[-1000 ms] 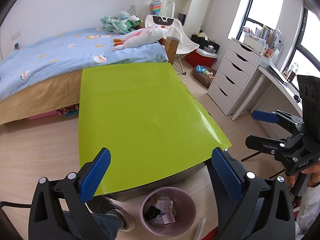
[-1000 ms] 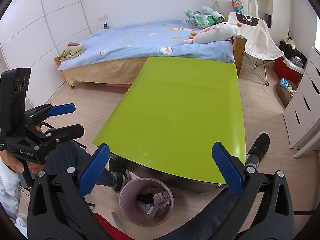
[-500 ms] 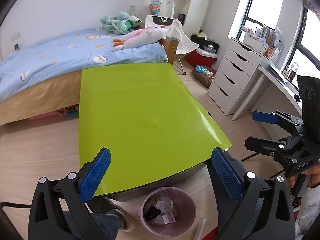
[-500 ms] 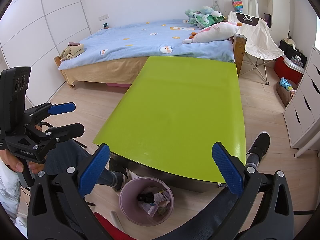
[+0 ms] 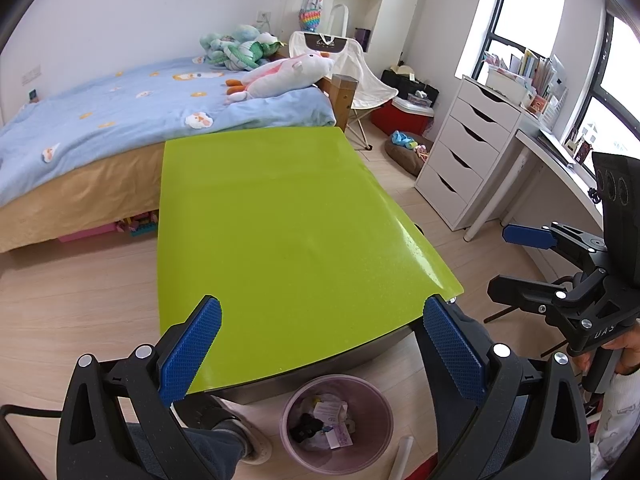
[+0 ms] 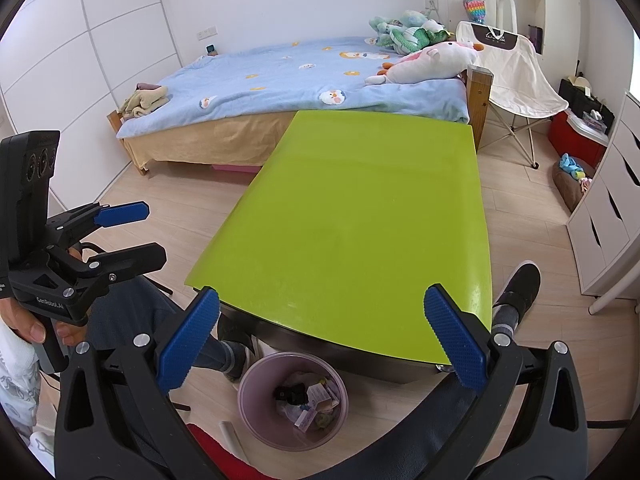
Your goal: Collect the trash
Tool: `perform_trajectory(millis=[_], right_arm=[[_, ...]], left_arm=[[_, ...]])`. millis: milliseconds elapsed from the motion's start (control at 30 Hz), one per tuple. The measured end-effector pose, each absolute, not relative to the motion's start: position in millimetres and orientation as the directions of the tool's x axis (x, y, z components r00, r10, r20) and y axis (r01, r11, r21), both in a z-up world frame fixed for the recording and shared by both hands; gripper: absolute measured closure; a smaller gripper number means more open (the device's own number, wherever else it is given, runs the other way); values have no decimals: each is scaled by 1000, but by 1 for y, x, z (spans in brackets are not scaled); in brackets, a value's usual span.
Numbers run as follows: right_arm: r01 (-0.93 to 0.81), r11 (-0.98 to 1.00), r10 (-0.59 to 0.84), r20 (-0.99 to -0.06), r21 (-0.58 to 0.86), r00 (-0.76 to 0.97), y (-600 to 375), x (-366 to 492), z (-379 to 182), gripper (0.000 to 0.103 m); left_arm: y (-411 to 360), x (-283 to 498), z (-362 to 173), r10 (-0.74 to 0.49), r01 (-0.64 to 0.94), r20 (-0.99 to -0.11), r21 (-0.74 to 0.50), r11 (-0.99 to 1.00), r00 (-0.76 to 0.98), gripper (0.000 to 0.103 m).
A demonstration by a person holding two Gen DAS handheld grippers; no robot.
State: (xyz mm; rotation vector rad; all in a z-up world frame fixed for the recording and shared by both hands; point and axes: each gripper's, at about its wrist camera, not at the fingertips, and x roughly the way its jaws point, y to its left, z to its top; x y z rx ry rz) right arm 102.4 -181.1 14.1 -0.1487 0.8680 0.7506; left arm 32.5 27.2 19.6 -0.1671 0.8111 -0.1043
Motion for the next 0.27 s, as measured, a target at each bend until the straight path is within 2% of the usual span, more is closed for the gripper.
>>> perform_trajectory(millis=[267], right_arm=[[-652, 738, 536, -738, 173, 411, -181, 103, 14, 3]], left_arm=[[26, 35, 18, -127, 25, -717, -151, 988, 686, 6]])
